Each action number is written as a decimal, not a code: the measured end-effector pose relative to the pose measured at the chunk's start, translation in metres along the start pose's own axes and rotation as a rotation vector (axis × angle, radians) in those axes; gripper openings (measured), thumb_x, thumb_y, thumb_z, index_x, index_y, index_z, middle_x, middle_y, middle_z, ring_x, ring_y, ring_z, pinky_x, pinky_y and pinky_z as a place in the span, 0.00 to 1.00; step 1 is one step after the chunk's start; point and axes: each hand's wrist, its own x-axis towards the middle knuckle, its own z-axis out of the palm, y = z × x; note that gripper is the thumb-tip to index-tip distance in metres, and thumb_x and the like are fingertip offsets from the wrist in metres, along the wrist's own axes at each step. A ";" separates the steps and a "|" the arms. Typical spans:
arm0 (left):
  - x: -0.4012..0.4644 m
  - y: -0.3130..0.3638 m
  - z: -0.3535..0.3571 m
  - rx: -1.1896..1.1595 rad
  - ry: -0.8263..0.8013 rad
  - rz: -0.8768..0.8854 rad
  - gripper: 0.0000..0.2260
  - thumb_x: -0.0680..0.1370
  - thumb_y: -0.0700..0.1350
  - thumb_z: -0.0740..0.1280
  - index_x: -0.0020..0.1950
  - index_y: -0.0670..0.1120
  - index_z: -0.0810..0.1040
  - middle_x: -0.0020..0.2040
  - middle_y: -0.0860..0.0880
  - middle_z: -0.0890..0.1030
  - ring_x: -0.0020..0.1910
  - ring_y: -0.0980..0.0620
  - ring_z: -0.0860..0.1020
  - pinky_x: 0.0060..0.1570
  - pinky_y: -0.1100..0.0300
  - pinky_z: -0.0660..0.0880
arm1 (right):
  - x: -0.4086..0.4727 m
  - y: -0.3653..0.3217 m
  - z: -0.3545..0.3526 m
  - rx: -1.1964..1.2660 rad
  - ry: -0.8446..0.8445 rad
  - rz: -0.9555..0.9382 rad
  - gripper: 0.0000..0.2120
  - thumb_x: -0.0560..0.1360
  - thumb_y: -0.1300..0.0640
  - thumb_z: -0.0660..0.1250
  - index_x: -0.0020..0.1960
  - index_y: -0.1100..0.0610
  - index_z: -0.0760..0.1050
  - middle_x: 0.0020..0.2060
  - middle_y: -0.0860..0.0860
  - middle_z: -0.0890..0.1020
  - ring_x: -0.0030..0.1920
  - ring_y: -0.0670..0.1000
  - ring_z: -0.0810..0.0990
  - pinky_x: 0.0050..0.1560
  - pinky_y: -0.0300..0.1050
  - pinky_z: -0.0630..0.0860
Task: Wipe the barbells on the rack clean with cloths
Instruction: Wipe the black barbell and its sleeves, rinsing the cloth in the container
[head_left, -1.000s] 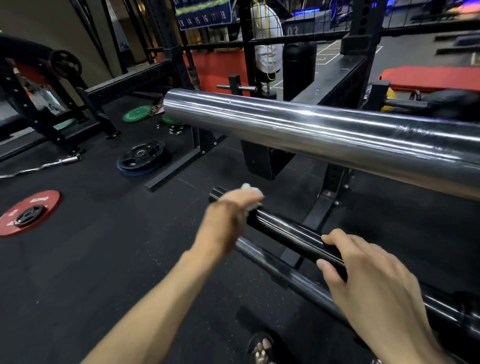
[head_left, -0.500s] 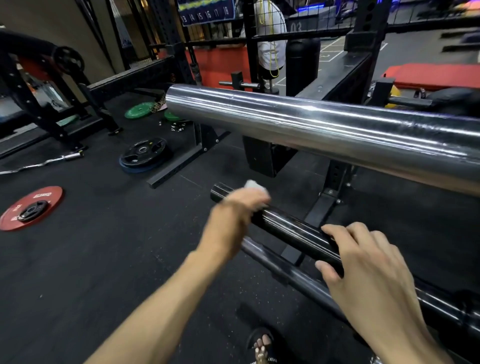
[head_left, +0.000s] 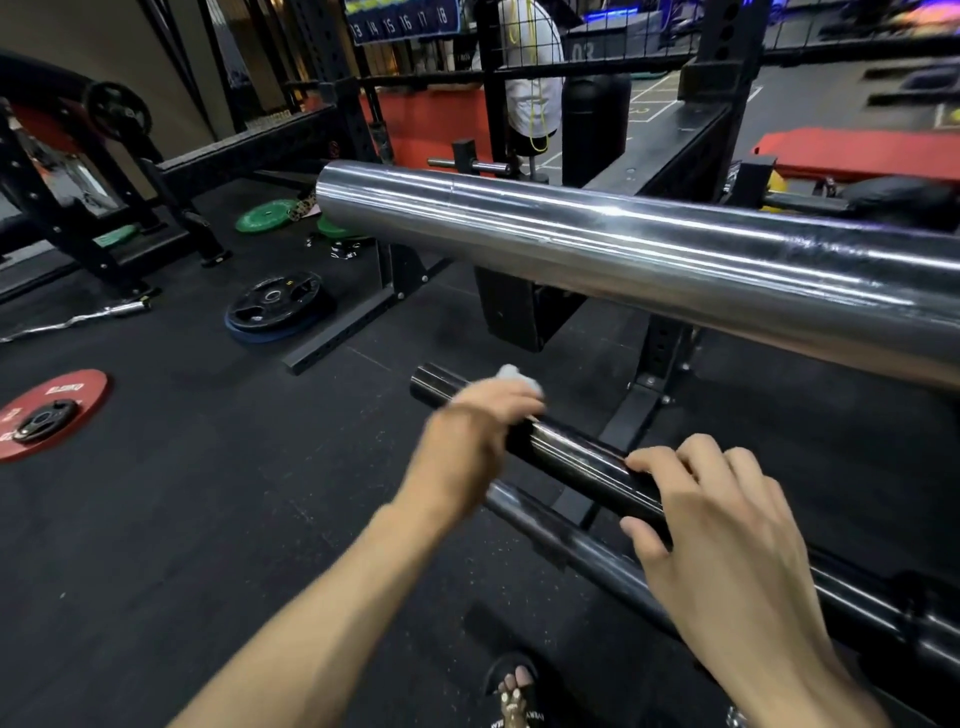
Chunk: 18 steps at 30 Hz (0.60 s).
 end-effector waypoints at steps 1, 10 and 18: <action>0.006 -0.022 -0.009 0.034 0.046 -0.093 0.17 0.73 0.30 0.61 0.51 0.43 0.87 0.54 0.51 0.86 0.58 0.56 0.80 0.64 0.78 0.64 | -0.001 0.001 0.001 0.004 0.001 -0.004 0.27 0.63 0.54 0.83 0.60 0.54 0.80 0.45 0.48 0.74 0.43 0.51 0.70 0.44 0.49 0.75; -0.008 0.028 0.009 -0.001 -0.024 -0.002 0.20 0.72 0.25 0.65 0.56 0.44 0.86 0.57 0.50 0.85 0.60 0.56 0.79 0.66 0.67 0.71 | -0.006 0.003 0.008 -0.085 -0.005 0.081 0.25 0.74 0.43 0.68 0.64 0.59 0.79 0.48 0.53 0.83 0.47 0.57 0.81 0.49 0.56 0.75; 0.017 -0.051 -0.025 0.029 0.130 -0.299 0.17 0.78 0.29 0.63 0.54 0.45 0.86 0.53 0.54 0.85 0.56 0.61 0.80 0.60 0.77 0.69 | -0.004 0.007 0.003 -0.044 -0.033 0.074 0.24 0.68 0.44 0.77 0.58 0.55 0.79 0.41 0.49 0.79 0.41 0.54 0.78 0.44 0.53 0.76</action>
